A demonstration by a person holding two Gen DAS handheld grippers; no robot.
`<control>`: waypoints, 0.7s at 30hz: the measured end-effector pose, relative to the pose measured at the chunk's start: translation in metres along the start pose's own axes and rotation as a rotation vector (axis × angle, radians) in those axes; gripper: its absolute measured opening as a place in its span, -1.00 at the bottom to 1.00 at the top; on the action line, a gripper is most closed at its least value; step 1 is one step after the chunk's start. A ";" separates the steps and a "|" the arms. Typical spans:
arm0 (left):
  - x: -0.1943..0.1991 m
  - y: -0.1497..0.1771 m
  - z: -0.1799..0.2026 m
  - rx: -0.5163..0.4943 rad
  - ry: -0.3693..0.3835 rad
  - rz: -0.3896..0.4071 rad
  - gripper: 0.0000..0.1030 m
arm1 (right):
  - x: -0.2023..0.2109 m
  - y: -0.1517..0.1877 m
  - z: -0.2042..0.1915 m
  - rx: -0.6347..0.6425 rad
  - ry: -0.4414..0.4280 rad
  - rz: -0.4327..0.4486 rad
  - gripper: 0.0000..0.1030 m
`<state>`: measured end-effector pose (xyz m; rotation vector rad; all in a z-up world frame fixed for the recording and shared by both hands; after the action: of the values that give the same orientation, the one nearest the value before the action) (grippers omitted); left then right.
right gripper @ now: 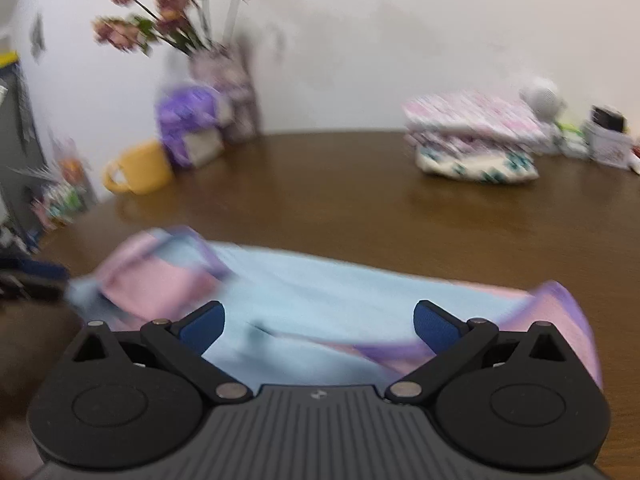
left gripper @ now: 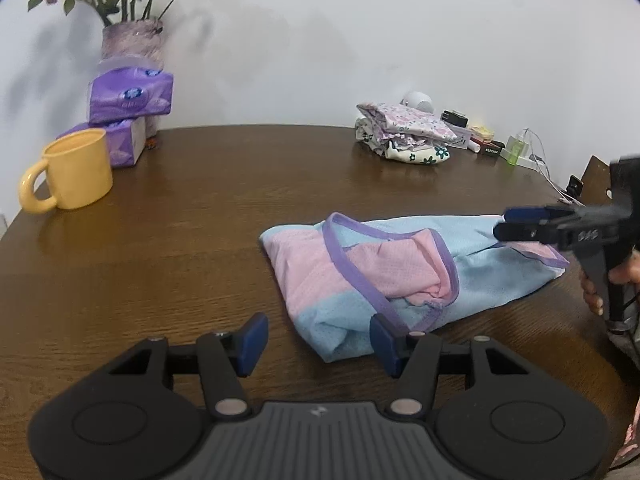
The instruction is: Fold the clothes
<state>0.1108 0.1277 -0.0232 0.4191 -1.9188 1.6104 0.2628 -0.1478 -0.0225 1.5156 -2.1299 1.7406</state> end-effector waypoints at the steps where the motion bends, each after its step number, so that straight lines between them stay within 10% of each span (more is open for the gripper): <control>1: -0.001 0.000 0.001 -0.012 -0.009 -0.006 0.07 | 0.003 -0.002 -0.015 0.011 -0.028 0.008 0.99; 8: -0.019 0.008 0.010 -0.093 -0.022 -0.036 -0.11 | 0.002 0.034 -0.120 0.236 -0.159 -0.017 0.67; 17: -0.027 0.013 0.009 -0.084 -0.017 0.005 -0.36 | -0.038 0.074 -0.162 0.420 -0.055 -0.078 -0.19; 21: -0.027 0.013 0.010 -0.086 -0.019 0.017 -0.59 | -0.043 0.083 -0.168 0.442 -0.022 -0.085 -0.27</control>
<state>0.1220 0.1173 -0.0506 0.3852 -2.0030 1.5330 0.1421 0.0004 -0.0431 1.6839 -1.7308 2.2794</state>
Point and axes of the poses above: each gripper's, at about its wrist camera, not at the fingertips, and x roughly against the way its jaws point, z to its right, y to its underside, the point moved 6 cm from there along -x, roughly the way its jaws point, and after that the axes turned 15 degrees about -x, right-handed, at the moved point
